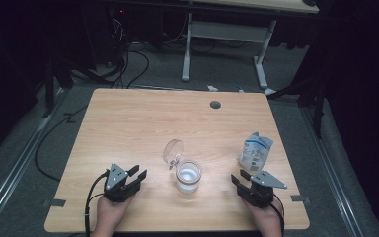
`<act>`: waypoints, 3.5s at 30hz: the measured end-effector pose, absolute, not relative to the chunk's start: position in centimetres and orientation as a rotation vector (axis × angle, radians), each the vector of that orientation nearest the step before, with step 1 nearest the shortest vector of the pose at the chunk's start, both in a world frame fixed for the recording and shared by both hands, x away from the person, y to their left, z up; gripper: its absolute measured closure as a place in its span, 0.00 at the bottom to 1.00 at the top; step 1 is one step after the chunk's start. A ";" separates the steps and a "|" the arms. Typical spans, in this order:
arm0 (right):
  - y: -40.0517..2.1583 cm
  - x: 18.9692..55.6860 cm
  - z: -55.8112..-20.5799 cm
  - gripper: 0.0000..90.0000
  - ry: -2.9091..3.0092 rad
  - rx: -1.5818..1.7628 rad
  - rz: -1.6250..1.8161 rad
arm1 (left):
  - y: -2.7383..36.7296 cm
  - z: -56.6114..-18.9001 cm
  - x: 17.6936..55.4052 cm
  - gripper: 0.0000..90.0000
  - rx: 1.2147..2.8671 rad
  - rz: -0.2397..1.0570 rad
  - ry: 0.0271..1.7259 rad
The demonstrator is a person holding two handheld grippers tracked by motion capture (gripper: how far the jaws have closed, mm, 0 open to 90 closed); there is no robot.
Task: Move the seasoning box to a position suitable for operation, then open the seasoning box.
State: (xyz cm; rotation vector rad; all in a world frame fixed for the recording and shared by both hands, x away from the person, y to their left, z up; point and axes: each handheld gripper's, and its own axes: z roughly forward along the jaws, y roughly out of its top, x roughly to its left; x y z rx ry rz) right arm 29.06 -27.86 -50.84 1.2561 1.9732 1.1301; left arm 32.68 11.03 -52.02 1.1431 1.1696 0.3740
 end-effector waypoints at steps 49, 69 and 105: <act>-19.0 29.1 -52.2 1.00 2.223 0.986 1.115 | 3.9 -47.1 34.0 0.99 1.108 0.234 1.085; -19.3 29.0 -52.1 1.00 2.217 0.993 1.111 | 4.8 -48.4 32.8 0.99 1.139 0.260 1.090; -20.0 29.2 -52.1 0.99 2.206 1.023 1.113 | 2.3 -51.8 36.0 1.00 1.216 0.242 1.159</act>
